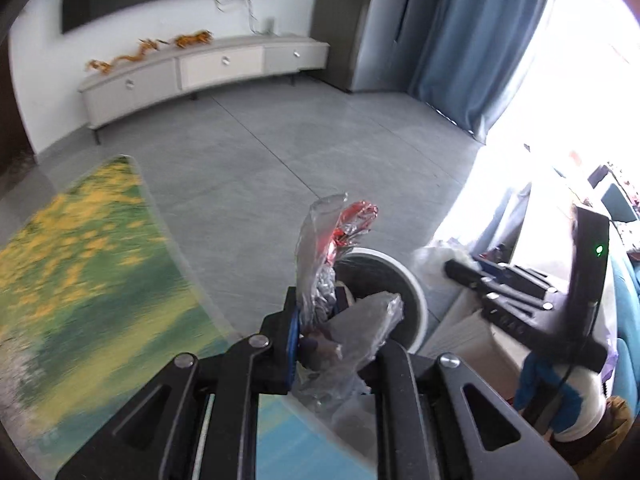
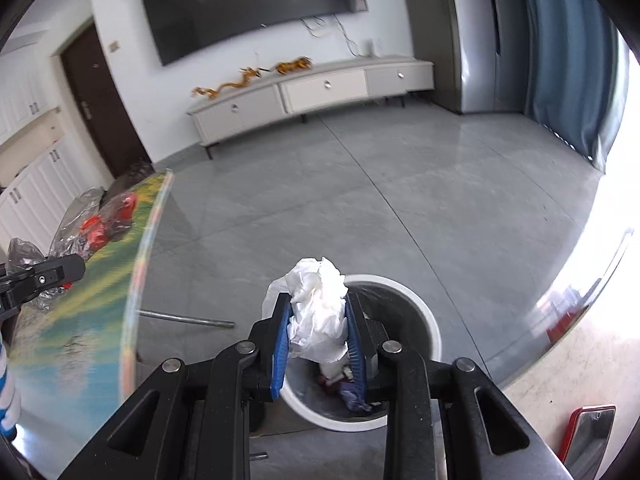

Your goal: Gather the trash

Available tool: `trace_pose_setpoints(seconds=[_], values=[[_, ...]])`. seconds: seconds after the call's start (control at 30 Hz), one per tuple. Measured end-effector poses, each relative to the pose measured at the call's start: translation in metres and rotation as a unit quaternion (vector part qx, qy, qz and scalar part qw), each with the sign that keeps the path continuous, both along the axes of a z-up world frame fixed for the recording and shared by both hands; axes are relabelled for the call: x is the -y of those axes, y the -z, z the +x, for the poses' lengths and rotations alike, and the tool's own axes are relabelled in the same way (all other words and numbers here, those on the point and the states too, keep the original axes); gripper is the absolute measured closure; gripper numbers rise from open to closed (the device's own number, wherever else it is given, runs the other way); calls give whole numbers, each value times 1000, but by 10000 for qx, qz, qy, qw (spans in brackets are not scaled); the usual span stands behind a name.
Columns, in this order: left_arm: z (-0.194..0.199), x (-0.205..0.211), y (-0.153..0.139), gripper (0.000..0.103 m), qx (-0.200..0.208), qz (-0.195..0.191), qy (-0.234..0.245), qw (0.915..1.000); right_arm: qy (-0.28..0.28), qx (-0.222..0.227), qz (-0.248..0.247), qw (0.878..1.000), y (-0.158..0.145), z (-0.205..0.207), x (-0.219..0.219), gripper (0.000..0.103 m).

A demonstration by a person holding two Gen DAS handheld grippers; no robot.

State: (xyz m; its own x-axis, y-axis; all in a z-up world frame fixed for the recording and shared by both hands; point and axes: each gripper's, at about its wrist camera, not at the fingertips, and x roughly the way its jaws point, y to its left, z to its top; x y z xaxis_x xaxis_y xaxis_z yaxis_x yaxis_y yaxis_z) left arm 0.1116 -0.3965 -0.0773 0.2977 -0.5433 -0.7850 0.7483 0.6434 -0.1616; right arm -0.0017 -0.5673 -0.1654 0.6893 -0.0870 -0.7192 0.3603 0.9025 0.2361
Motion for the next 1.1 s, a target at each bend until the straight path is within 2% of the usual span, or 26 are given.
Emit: trace_pose_setpoints(seconds=[0.2,0.27,0.3,0.33,0.53,0.63,0.77,0.83,0.93,0.97,1.1], values=[[13,51,31,85,-448,63,250,9987,128,-307,78,9994,28,17,22,76],[18,60,40,71,-617,55,249,9978,180,-411,55,9990,36,21,24,69],[21,63,44,59,-682,33,219,9974,209,-452,46,9987,39,23,26,60],[23,67,45,57,-714,4,204,9972,238,-484,40,9985,42,23,28,55],[22,69,51,57,-814,-22,208,9965,391,-549,-3,9977,47,17,34,48],[17,64,47,57,-646,22,116,9978,429,-505,-38,9978,42,13,32,46],[12,41,27,57,-113,103,-148,9998,352,-329,-86,9988,30,11,20,40],[9,29,18,53,121,153,-328,9993,278,-214,-117,9993,20,11,11,35],[4,3,0,52,512,143,-613,9967,153,-38,-180,9997,3,11,-5,30],[1,-9,-7,52,738,215,-772,9940,101,26,-210,9997,-3,11,-11,30],[-6,-47,-23,51,1152,331,-1199,9855,-180,271,-328,9989,-28,14,-42,25]])
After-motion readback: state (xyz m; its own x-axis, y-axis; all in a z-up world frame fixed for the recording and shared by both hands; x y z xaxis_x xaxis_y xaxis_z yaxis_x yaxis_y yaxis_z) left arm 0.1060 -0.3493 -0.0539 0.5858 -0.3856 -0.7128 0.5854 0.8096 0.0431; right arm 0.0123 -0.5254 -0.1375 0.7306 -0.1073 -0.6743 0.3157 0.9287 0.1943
